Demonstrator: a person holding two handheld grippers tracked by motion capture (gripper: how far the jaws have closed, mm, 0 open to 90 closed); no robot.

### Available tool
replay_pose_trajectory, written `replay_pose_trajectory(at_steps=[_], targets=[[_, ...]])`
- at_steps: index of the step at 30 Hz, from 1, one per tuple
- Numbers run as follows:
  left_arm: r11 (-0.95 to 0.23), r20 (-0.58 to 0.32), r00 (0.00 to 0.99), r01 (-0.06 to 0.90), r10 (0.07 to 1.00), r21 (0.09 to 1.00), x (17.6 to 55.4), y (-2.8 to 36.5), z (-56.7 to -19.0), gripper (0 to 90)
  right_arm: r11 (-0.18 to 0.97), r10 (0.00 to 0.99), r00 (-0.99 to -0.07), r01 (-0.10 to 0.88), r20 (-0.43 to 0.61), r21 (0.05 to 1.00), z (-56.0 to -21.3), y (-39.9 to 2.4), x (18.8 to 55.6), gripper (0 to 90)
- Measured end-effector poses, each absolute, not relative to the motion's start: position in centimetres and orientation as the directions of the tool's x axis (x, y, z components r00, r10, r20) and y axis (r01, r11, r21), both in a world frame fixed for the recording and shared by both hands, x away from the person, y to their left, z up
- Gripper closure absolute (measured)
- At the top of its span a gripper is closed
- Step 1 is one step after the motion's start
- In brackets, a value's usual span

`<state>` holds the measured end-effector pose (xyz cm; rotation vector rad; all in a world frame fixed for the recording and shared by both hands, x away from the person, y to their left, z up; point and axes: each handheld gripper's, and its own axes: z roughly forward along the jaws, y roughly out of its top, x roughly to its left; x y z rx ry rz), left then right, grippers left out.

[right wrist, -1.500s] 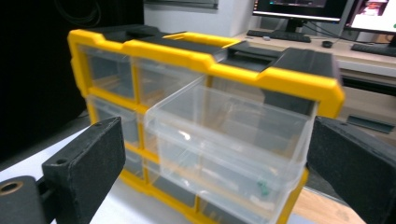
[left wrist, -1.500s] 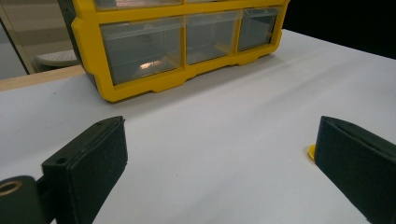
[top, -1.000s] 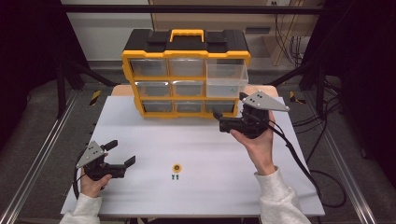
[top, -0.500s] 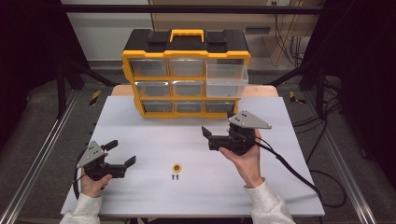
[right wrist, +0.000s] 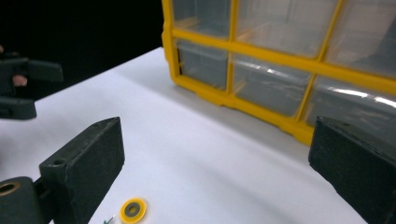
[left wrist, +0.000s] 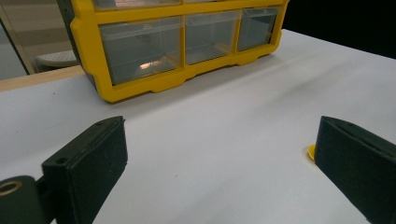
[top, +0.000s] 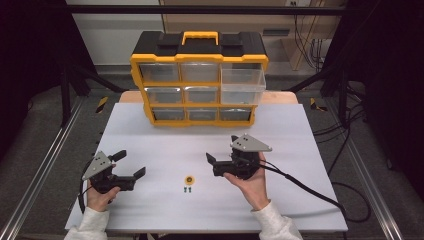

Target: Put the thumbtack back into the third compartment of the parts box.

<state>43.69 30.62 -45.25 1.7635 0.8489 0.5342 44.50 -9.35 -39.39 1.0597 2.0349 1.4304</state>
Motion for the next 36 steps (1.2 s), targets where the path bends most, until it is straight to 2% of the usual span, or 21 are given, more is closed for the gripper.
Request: replay_pose_trajectory(at_steps=[16,36], targets=[[-0.192,-0.045,0.65,0.29,0.759,0.938,43.7,30.5,-45.3,2.7,0.226,0.75,-0.654,0.395,0.1,0.891,-43.2,-6.6,43.5,4.1],[-0.202,-0.037,0.652,0.288,0.758,0.936,43.7,30.4,-45.3,2.7,0.259,0.729,-0.674,0.433,0.119,0.863,-45.9,-4.8,43.0,6.3]])
